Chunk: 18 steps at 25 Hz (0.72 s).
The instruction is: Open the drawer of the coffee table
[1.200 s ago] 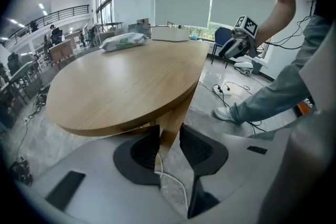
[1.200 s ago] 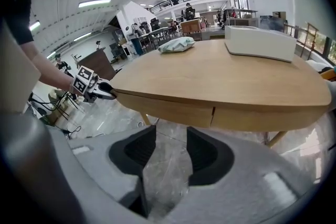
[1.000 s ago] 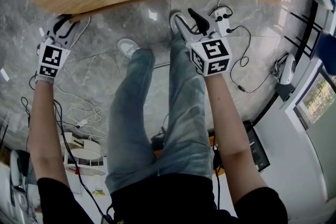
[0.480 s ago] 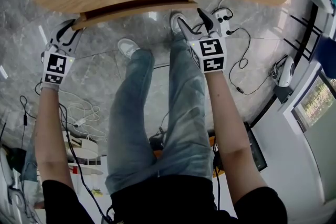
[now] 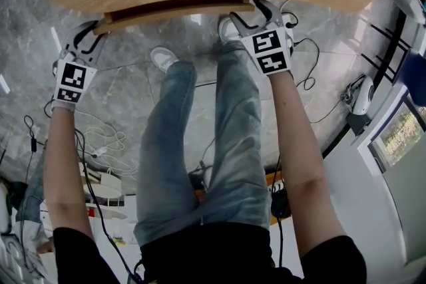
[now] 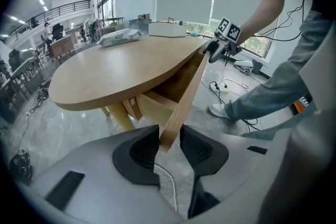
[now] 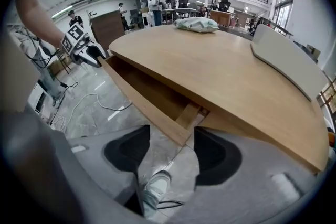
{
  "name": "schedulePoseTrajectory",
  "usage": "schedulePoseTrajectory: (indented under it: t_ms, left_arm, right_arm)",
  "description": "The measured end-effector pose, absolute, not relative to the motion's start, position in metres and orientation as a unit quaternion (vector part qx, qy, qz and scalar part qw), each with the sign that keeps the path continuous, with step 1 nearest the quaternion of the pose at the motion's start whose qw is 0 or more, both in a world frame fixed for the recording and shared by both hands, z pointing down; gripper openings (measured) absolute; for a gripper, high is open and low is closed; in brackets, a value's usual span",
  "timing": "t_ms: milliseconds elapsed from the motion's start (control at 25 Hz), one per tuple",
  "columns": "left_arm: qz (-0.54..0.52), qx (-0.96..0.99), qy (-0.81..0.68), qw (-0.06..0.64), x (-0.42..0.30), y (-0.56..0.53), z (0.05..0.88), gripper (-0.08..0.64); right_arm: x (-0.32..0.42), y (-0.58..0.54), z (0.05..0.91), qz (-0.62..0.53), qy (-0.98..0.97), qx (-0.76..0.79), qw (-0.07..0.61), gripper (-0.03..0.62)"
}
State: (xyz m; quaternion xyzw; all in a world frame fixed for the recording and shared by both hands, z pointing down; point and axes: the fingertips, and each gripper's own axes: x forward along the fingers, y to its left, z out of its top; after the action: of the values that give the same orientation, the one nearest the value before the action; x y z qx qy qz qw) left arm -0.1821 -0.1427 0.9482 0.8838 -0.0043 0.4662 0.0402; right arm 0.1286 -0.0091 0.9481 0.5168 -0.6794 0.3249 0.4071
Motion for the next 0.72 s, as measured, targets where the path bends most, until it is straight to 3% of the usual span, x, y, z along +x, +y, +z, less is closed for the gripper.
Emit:
schedulePoseTrajectory:
  t_ms: [160, 720]
  left_arm:
    - [0.471, 0.881, -0.01, 0.041, -0.182, -0.142, 0.949, 0.137]
    - [0.487, 0.871, -0.025, 0.063, -0.196, -0.105, 0.95, 0.141]
  right_arm:
    - [0.126, -0.011, 0.951, 0.322, -0.681, 0.507, 0.419, 0.206]
    - [0.118, 0.023, 0.949, 0.316, -0.678, 0.483, 0.455, 0.181]
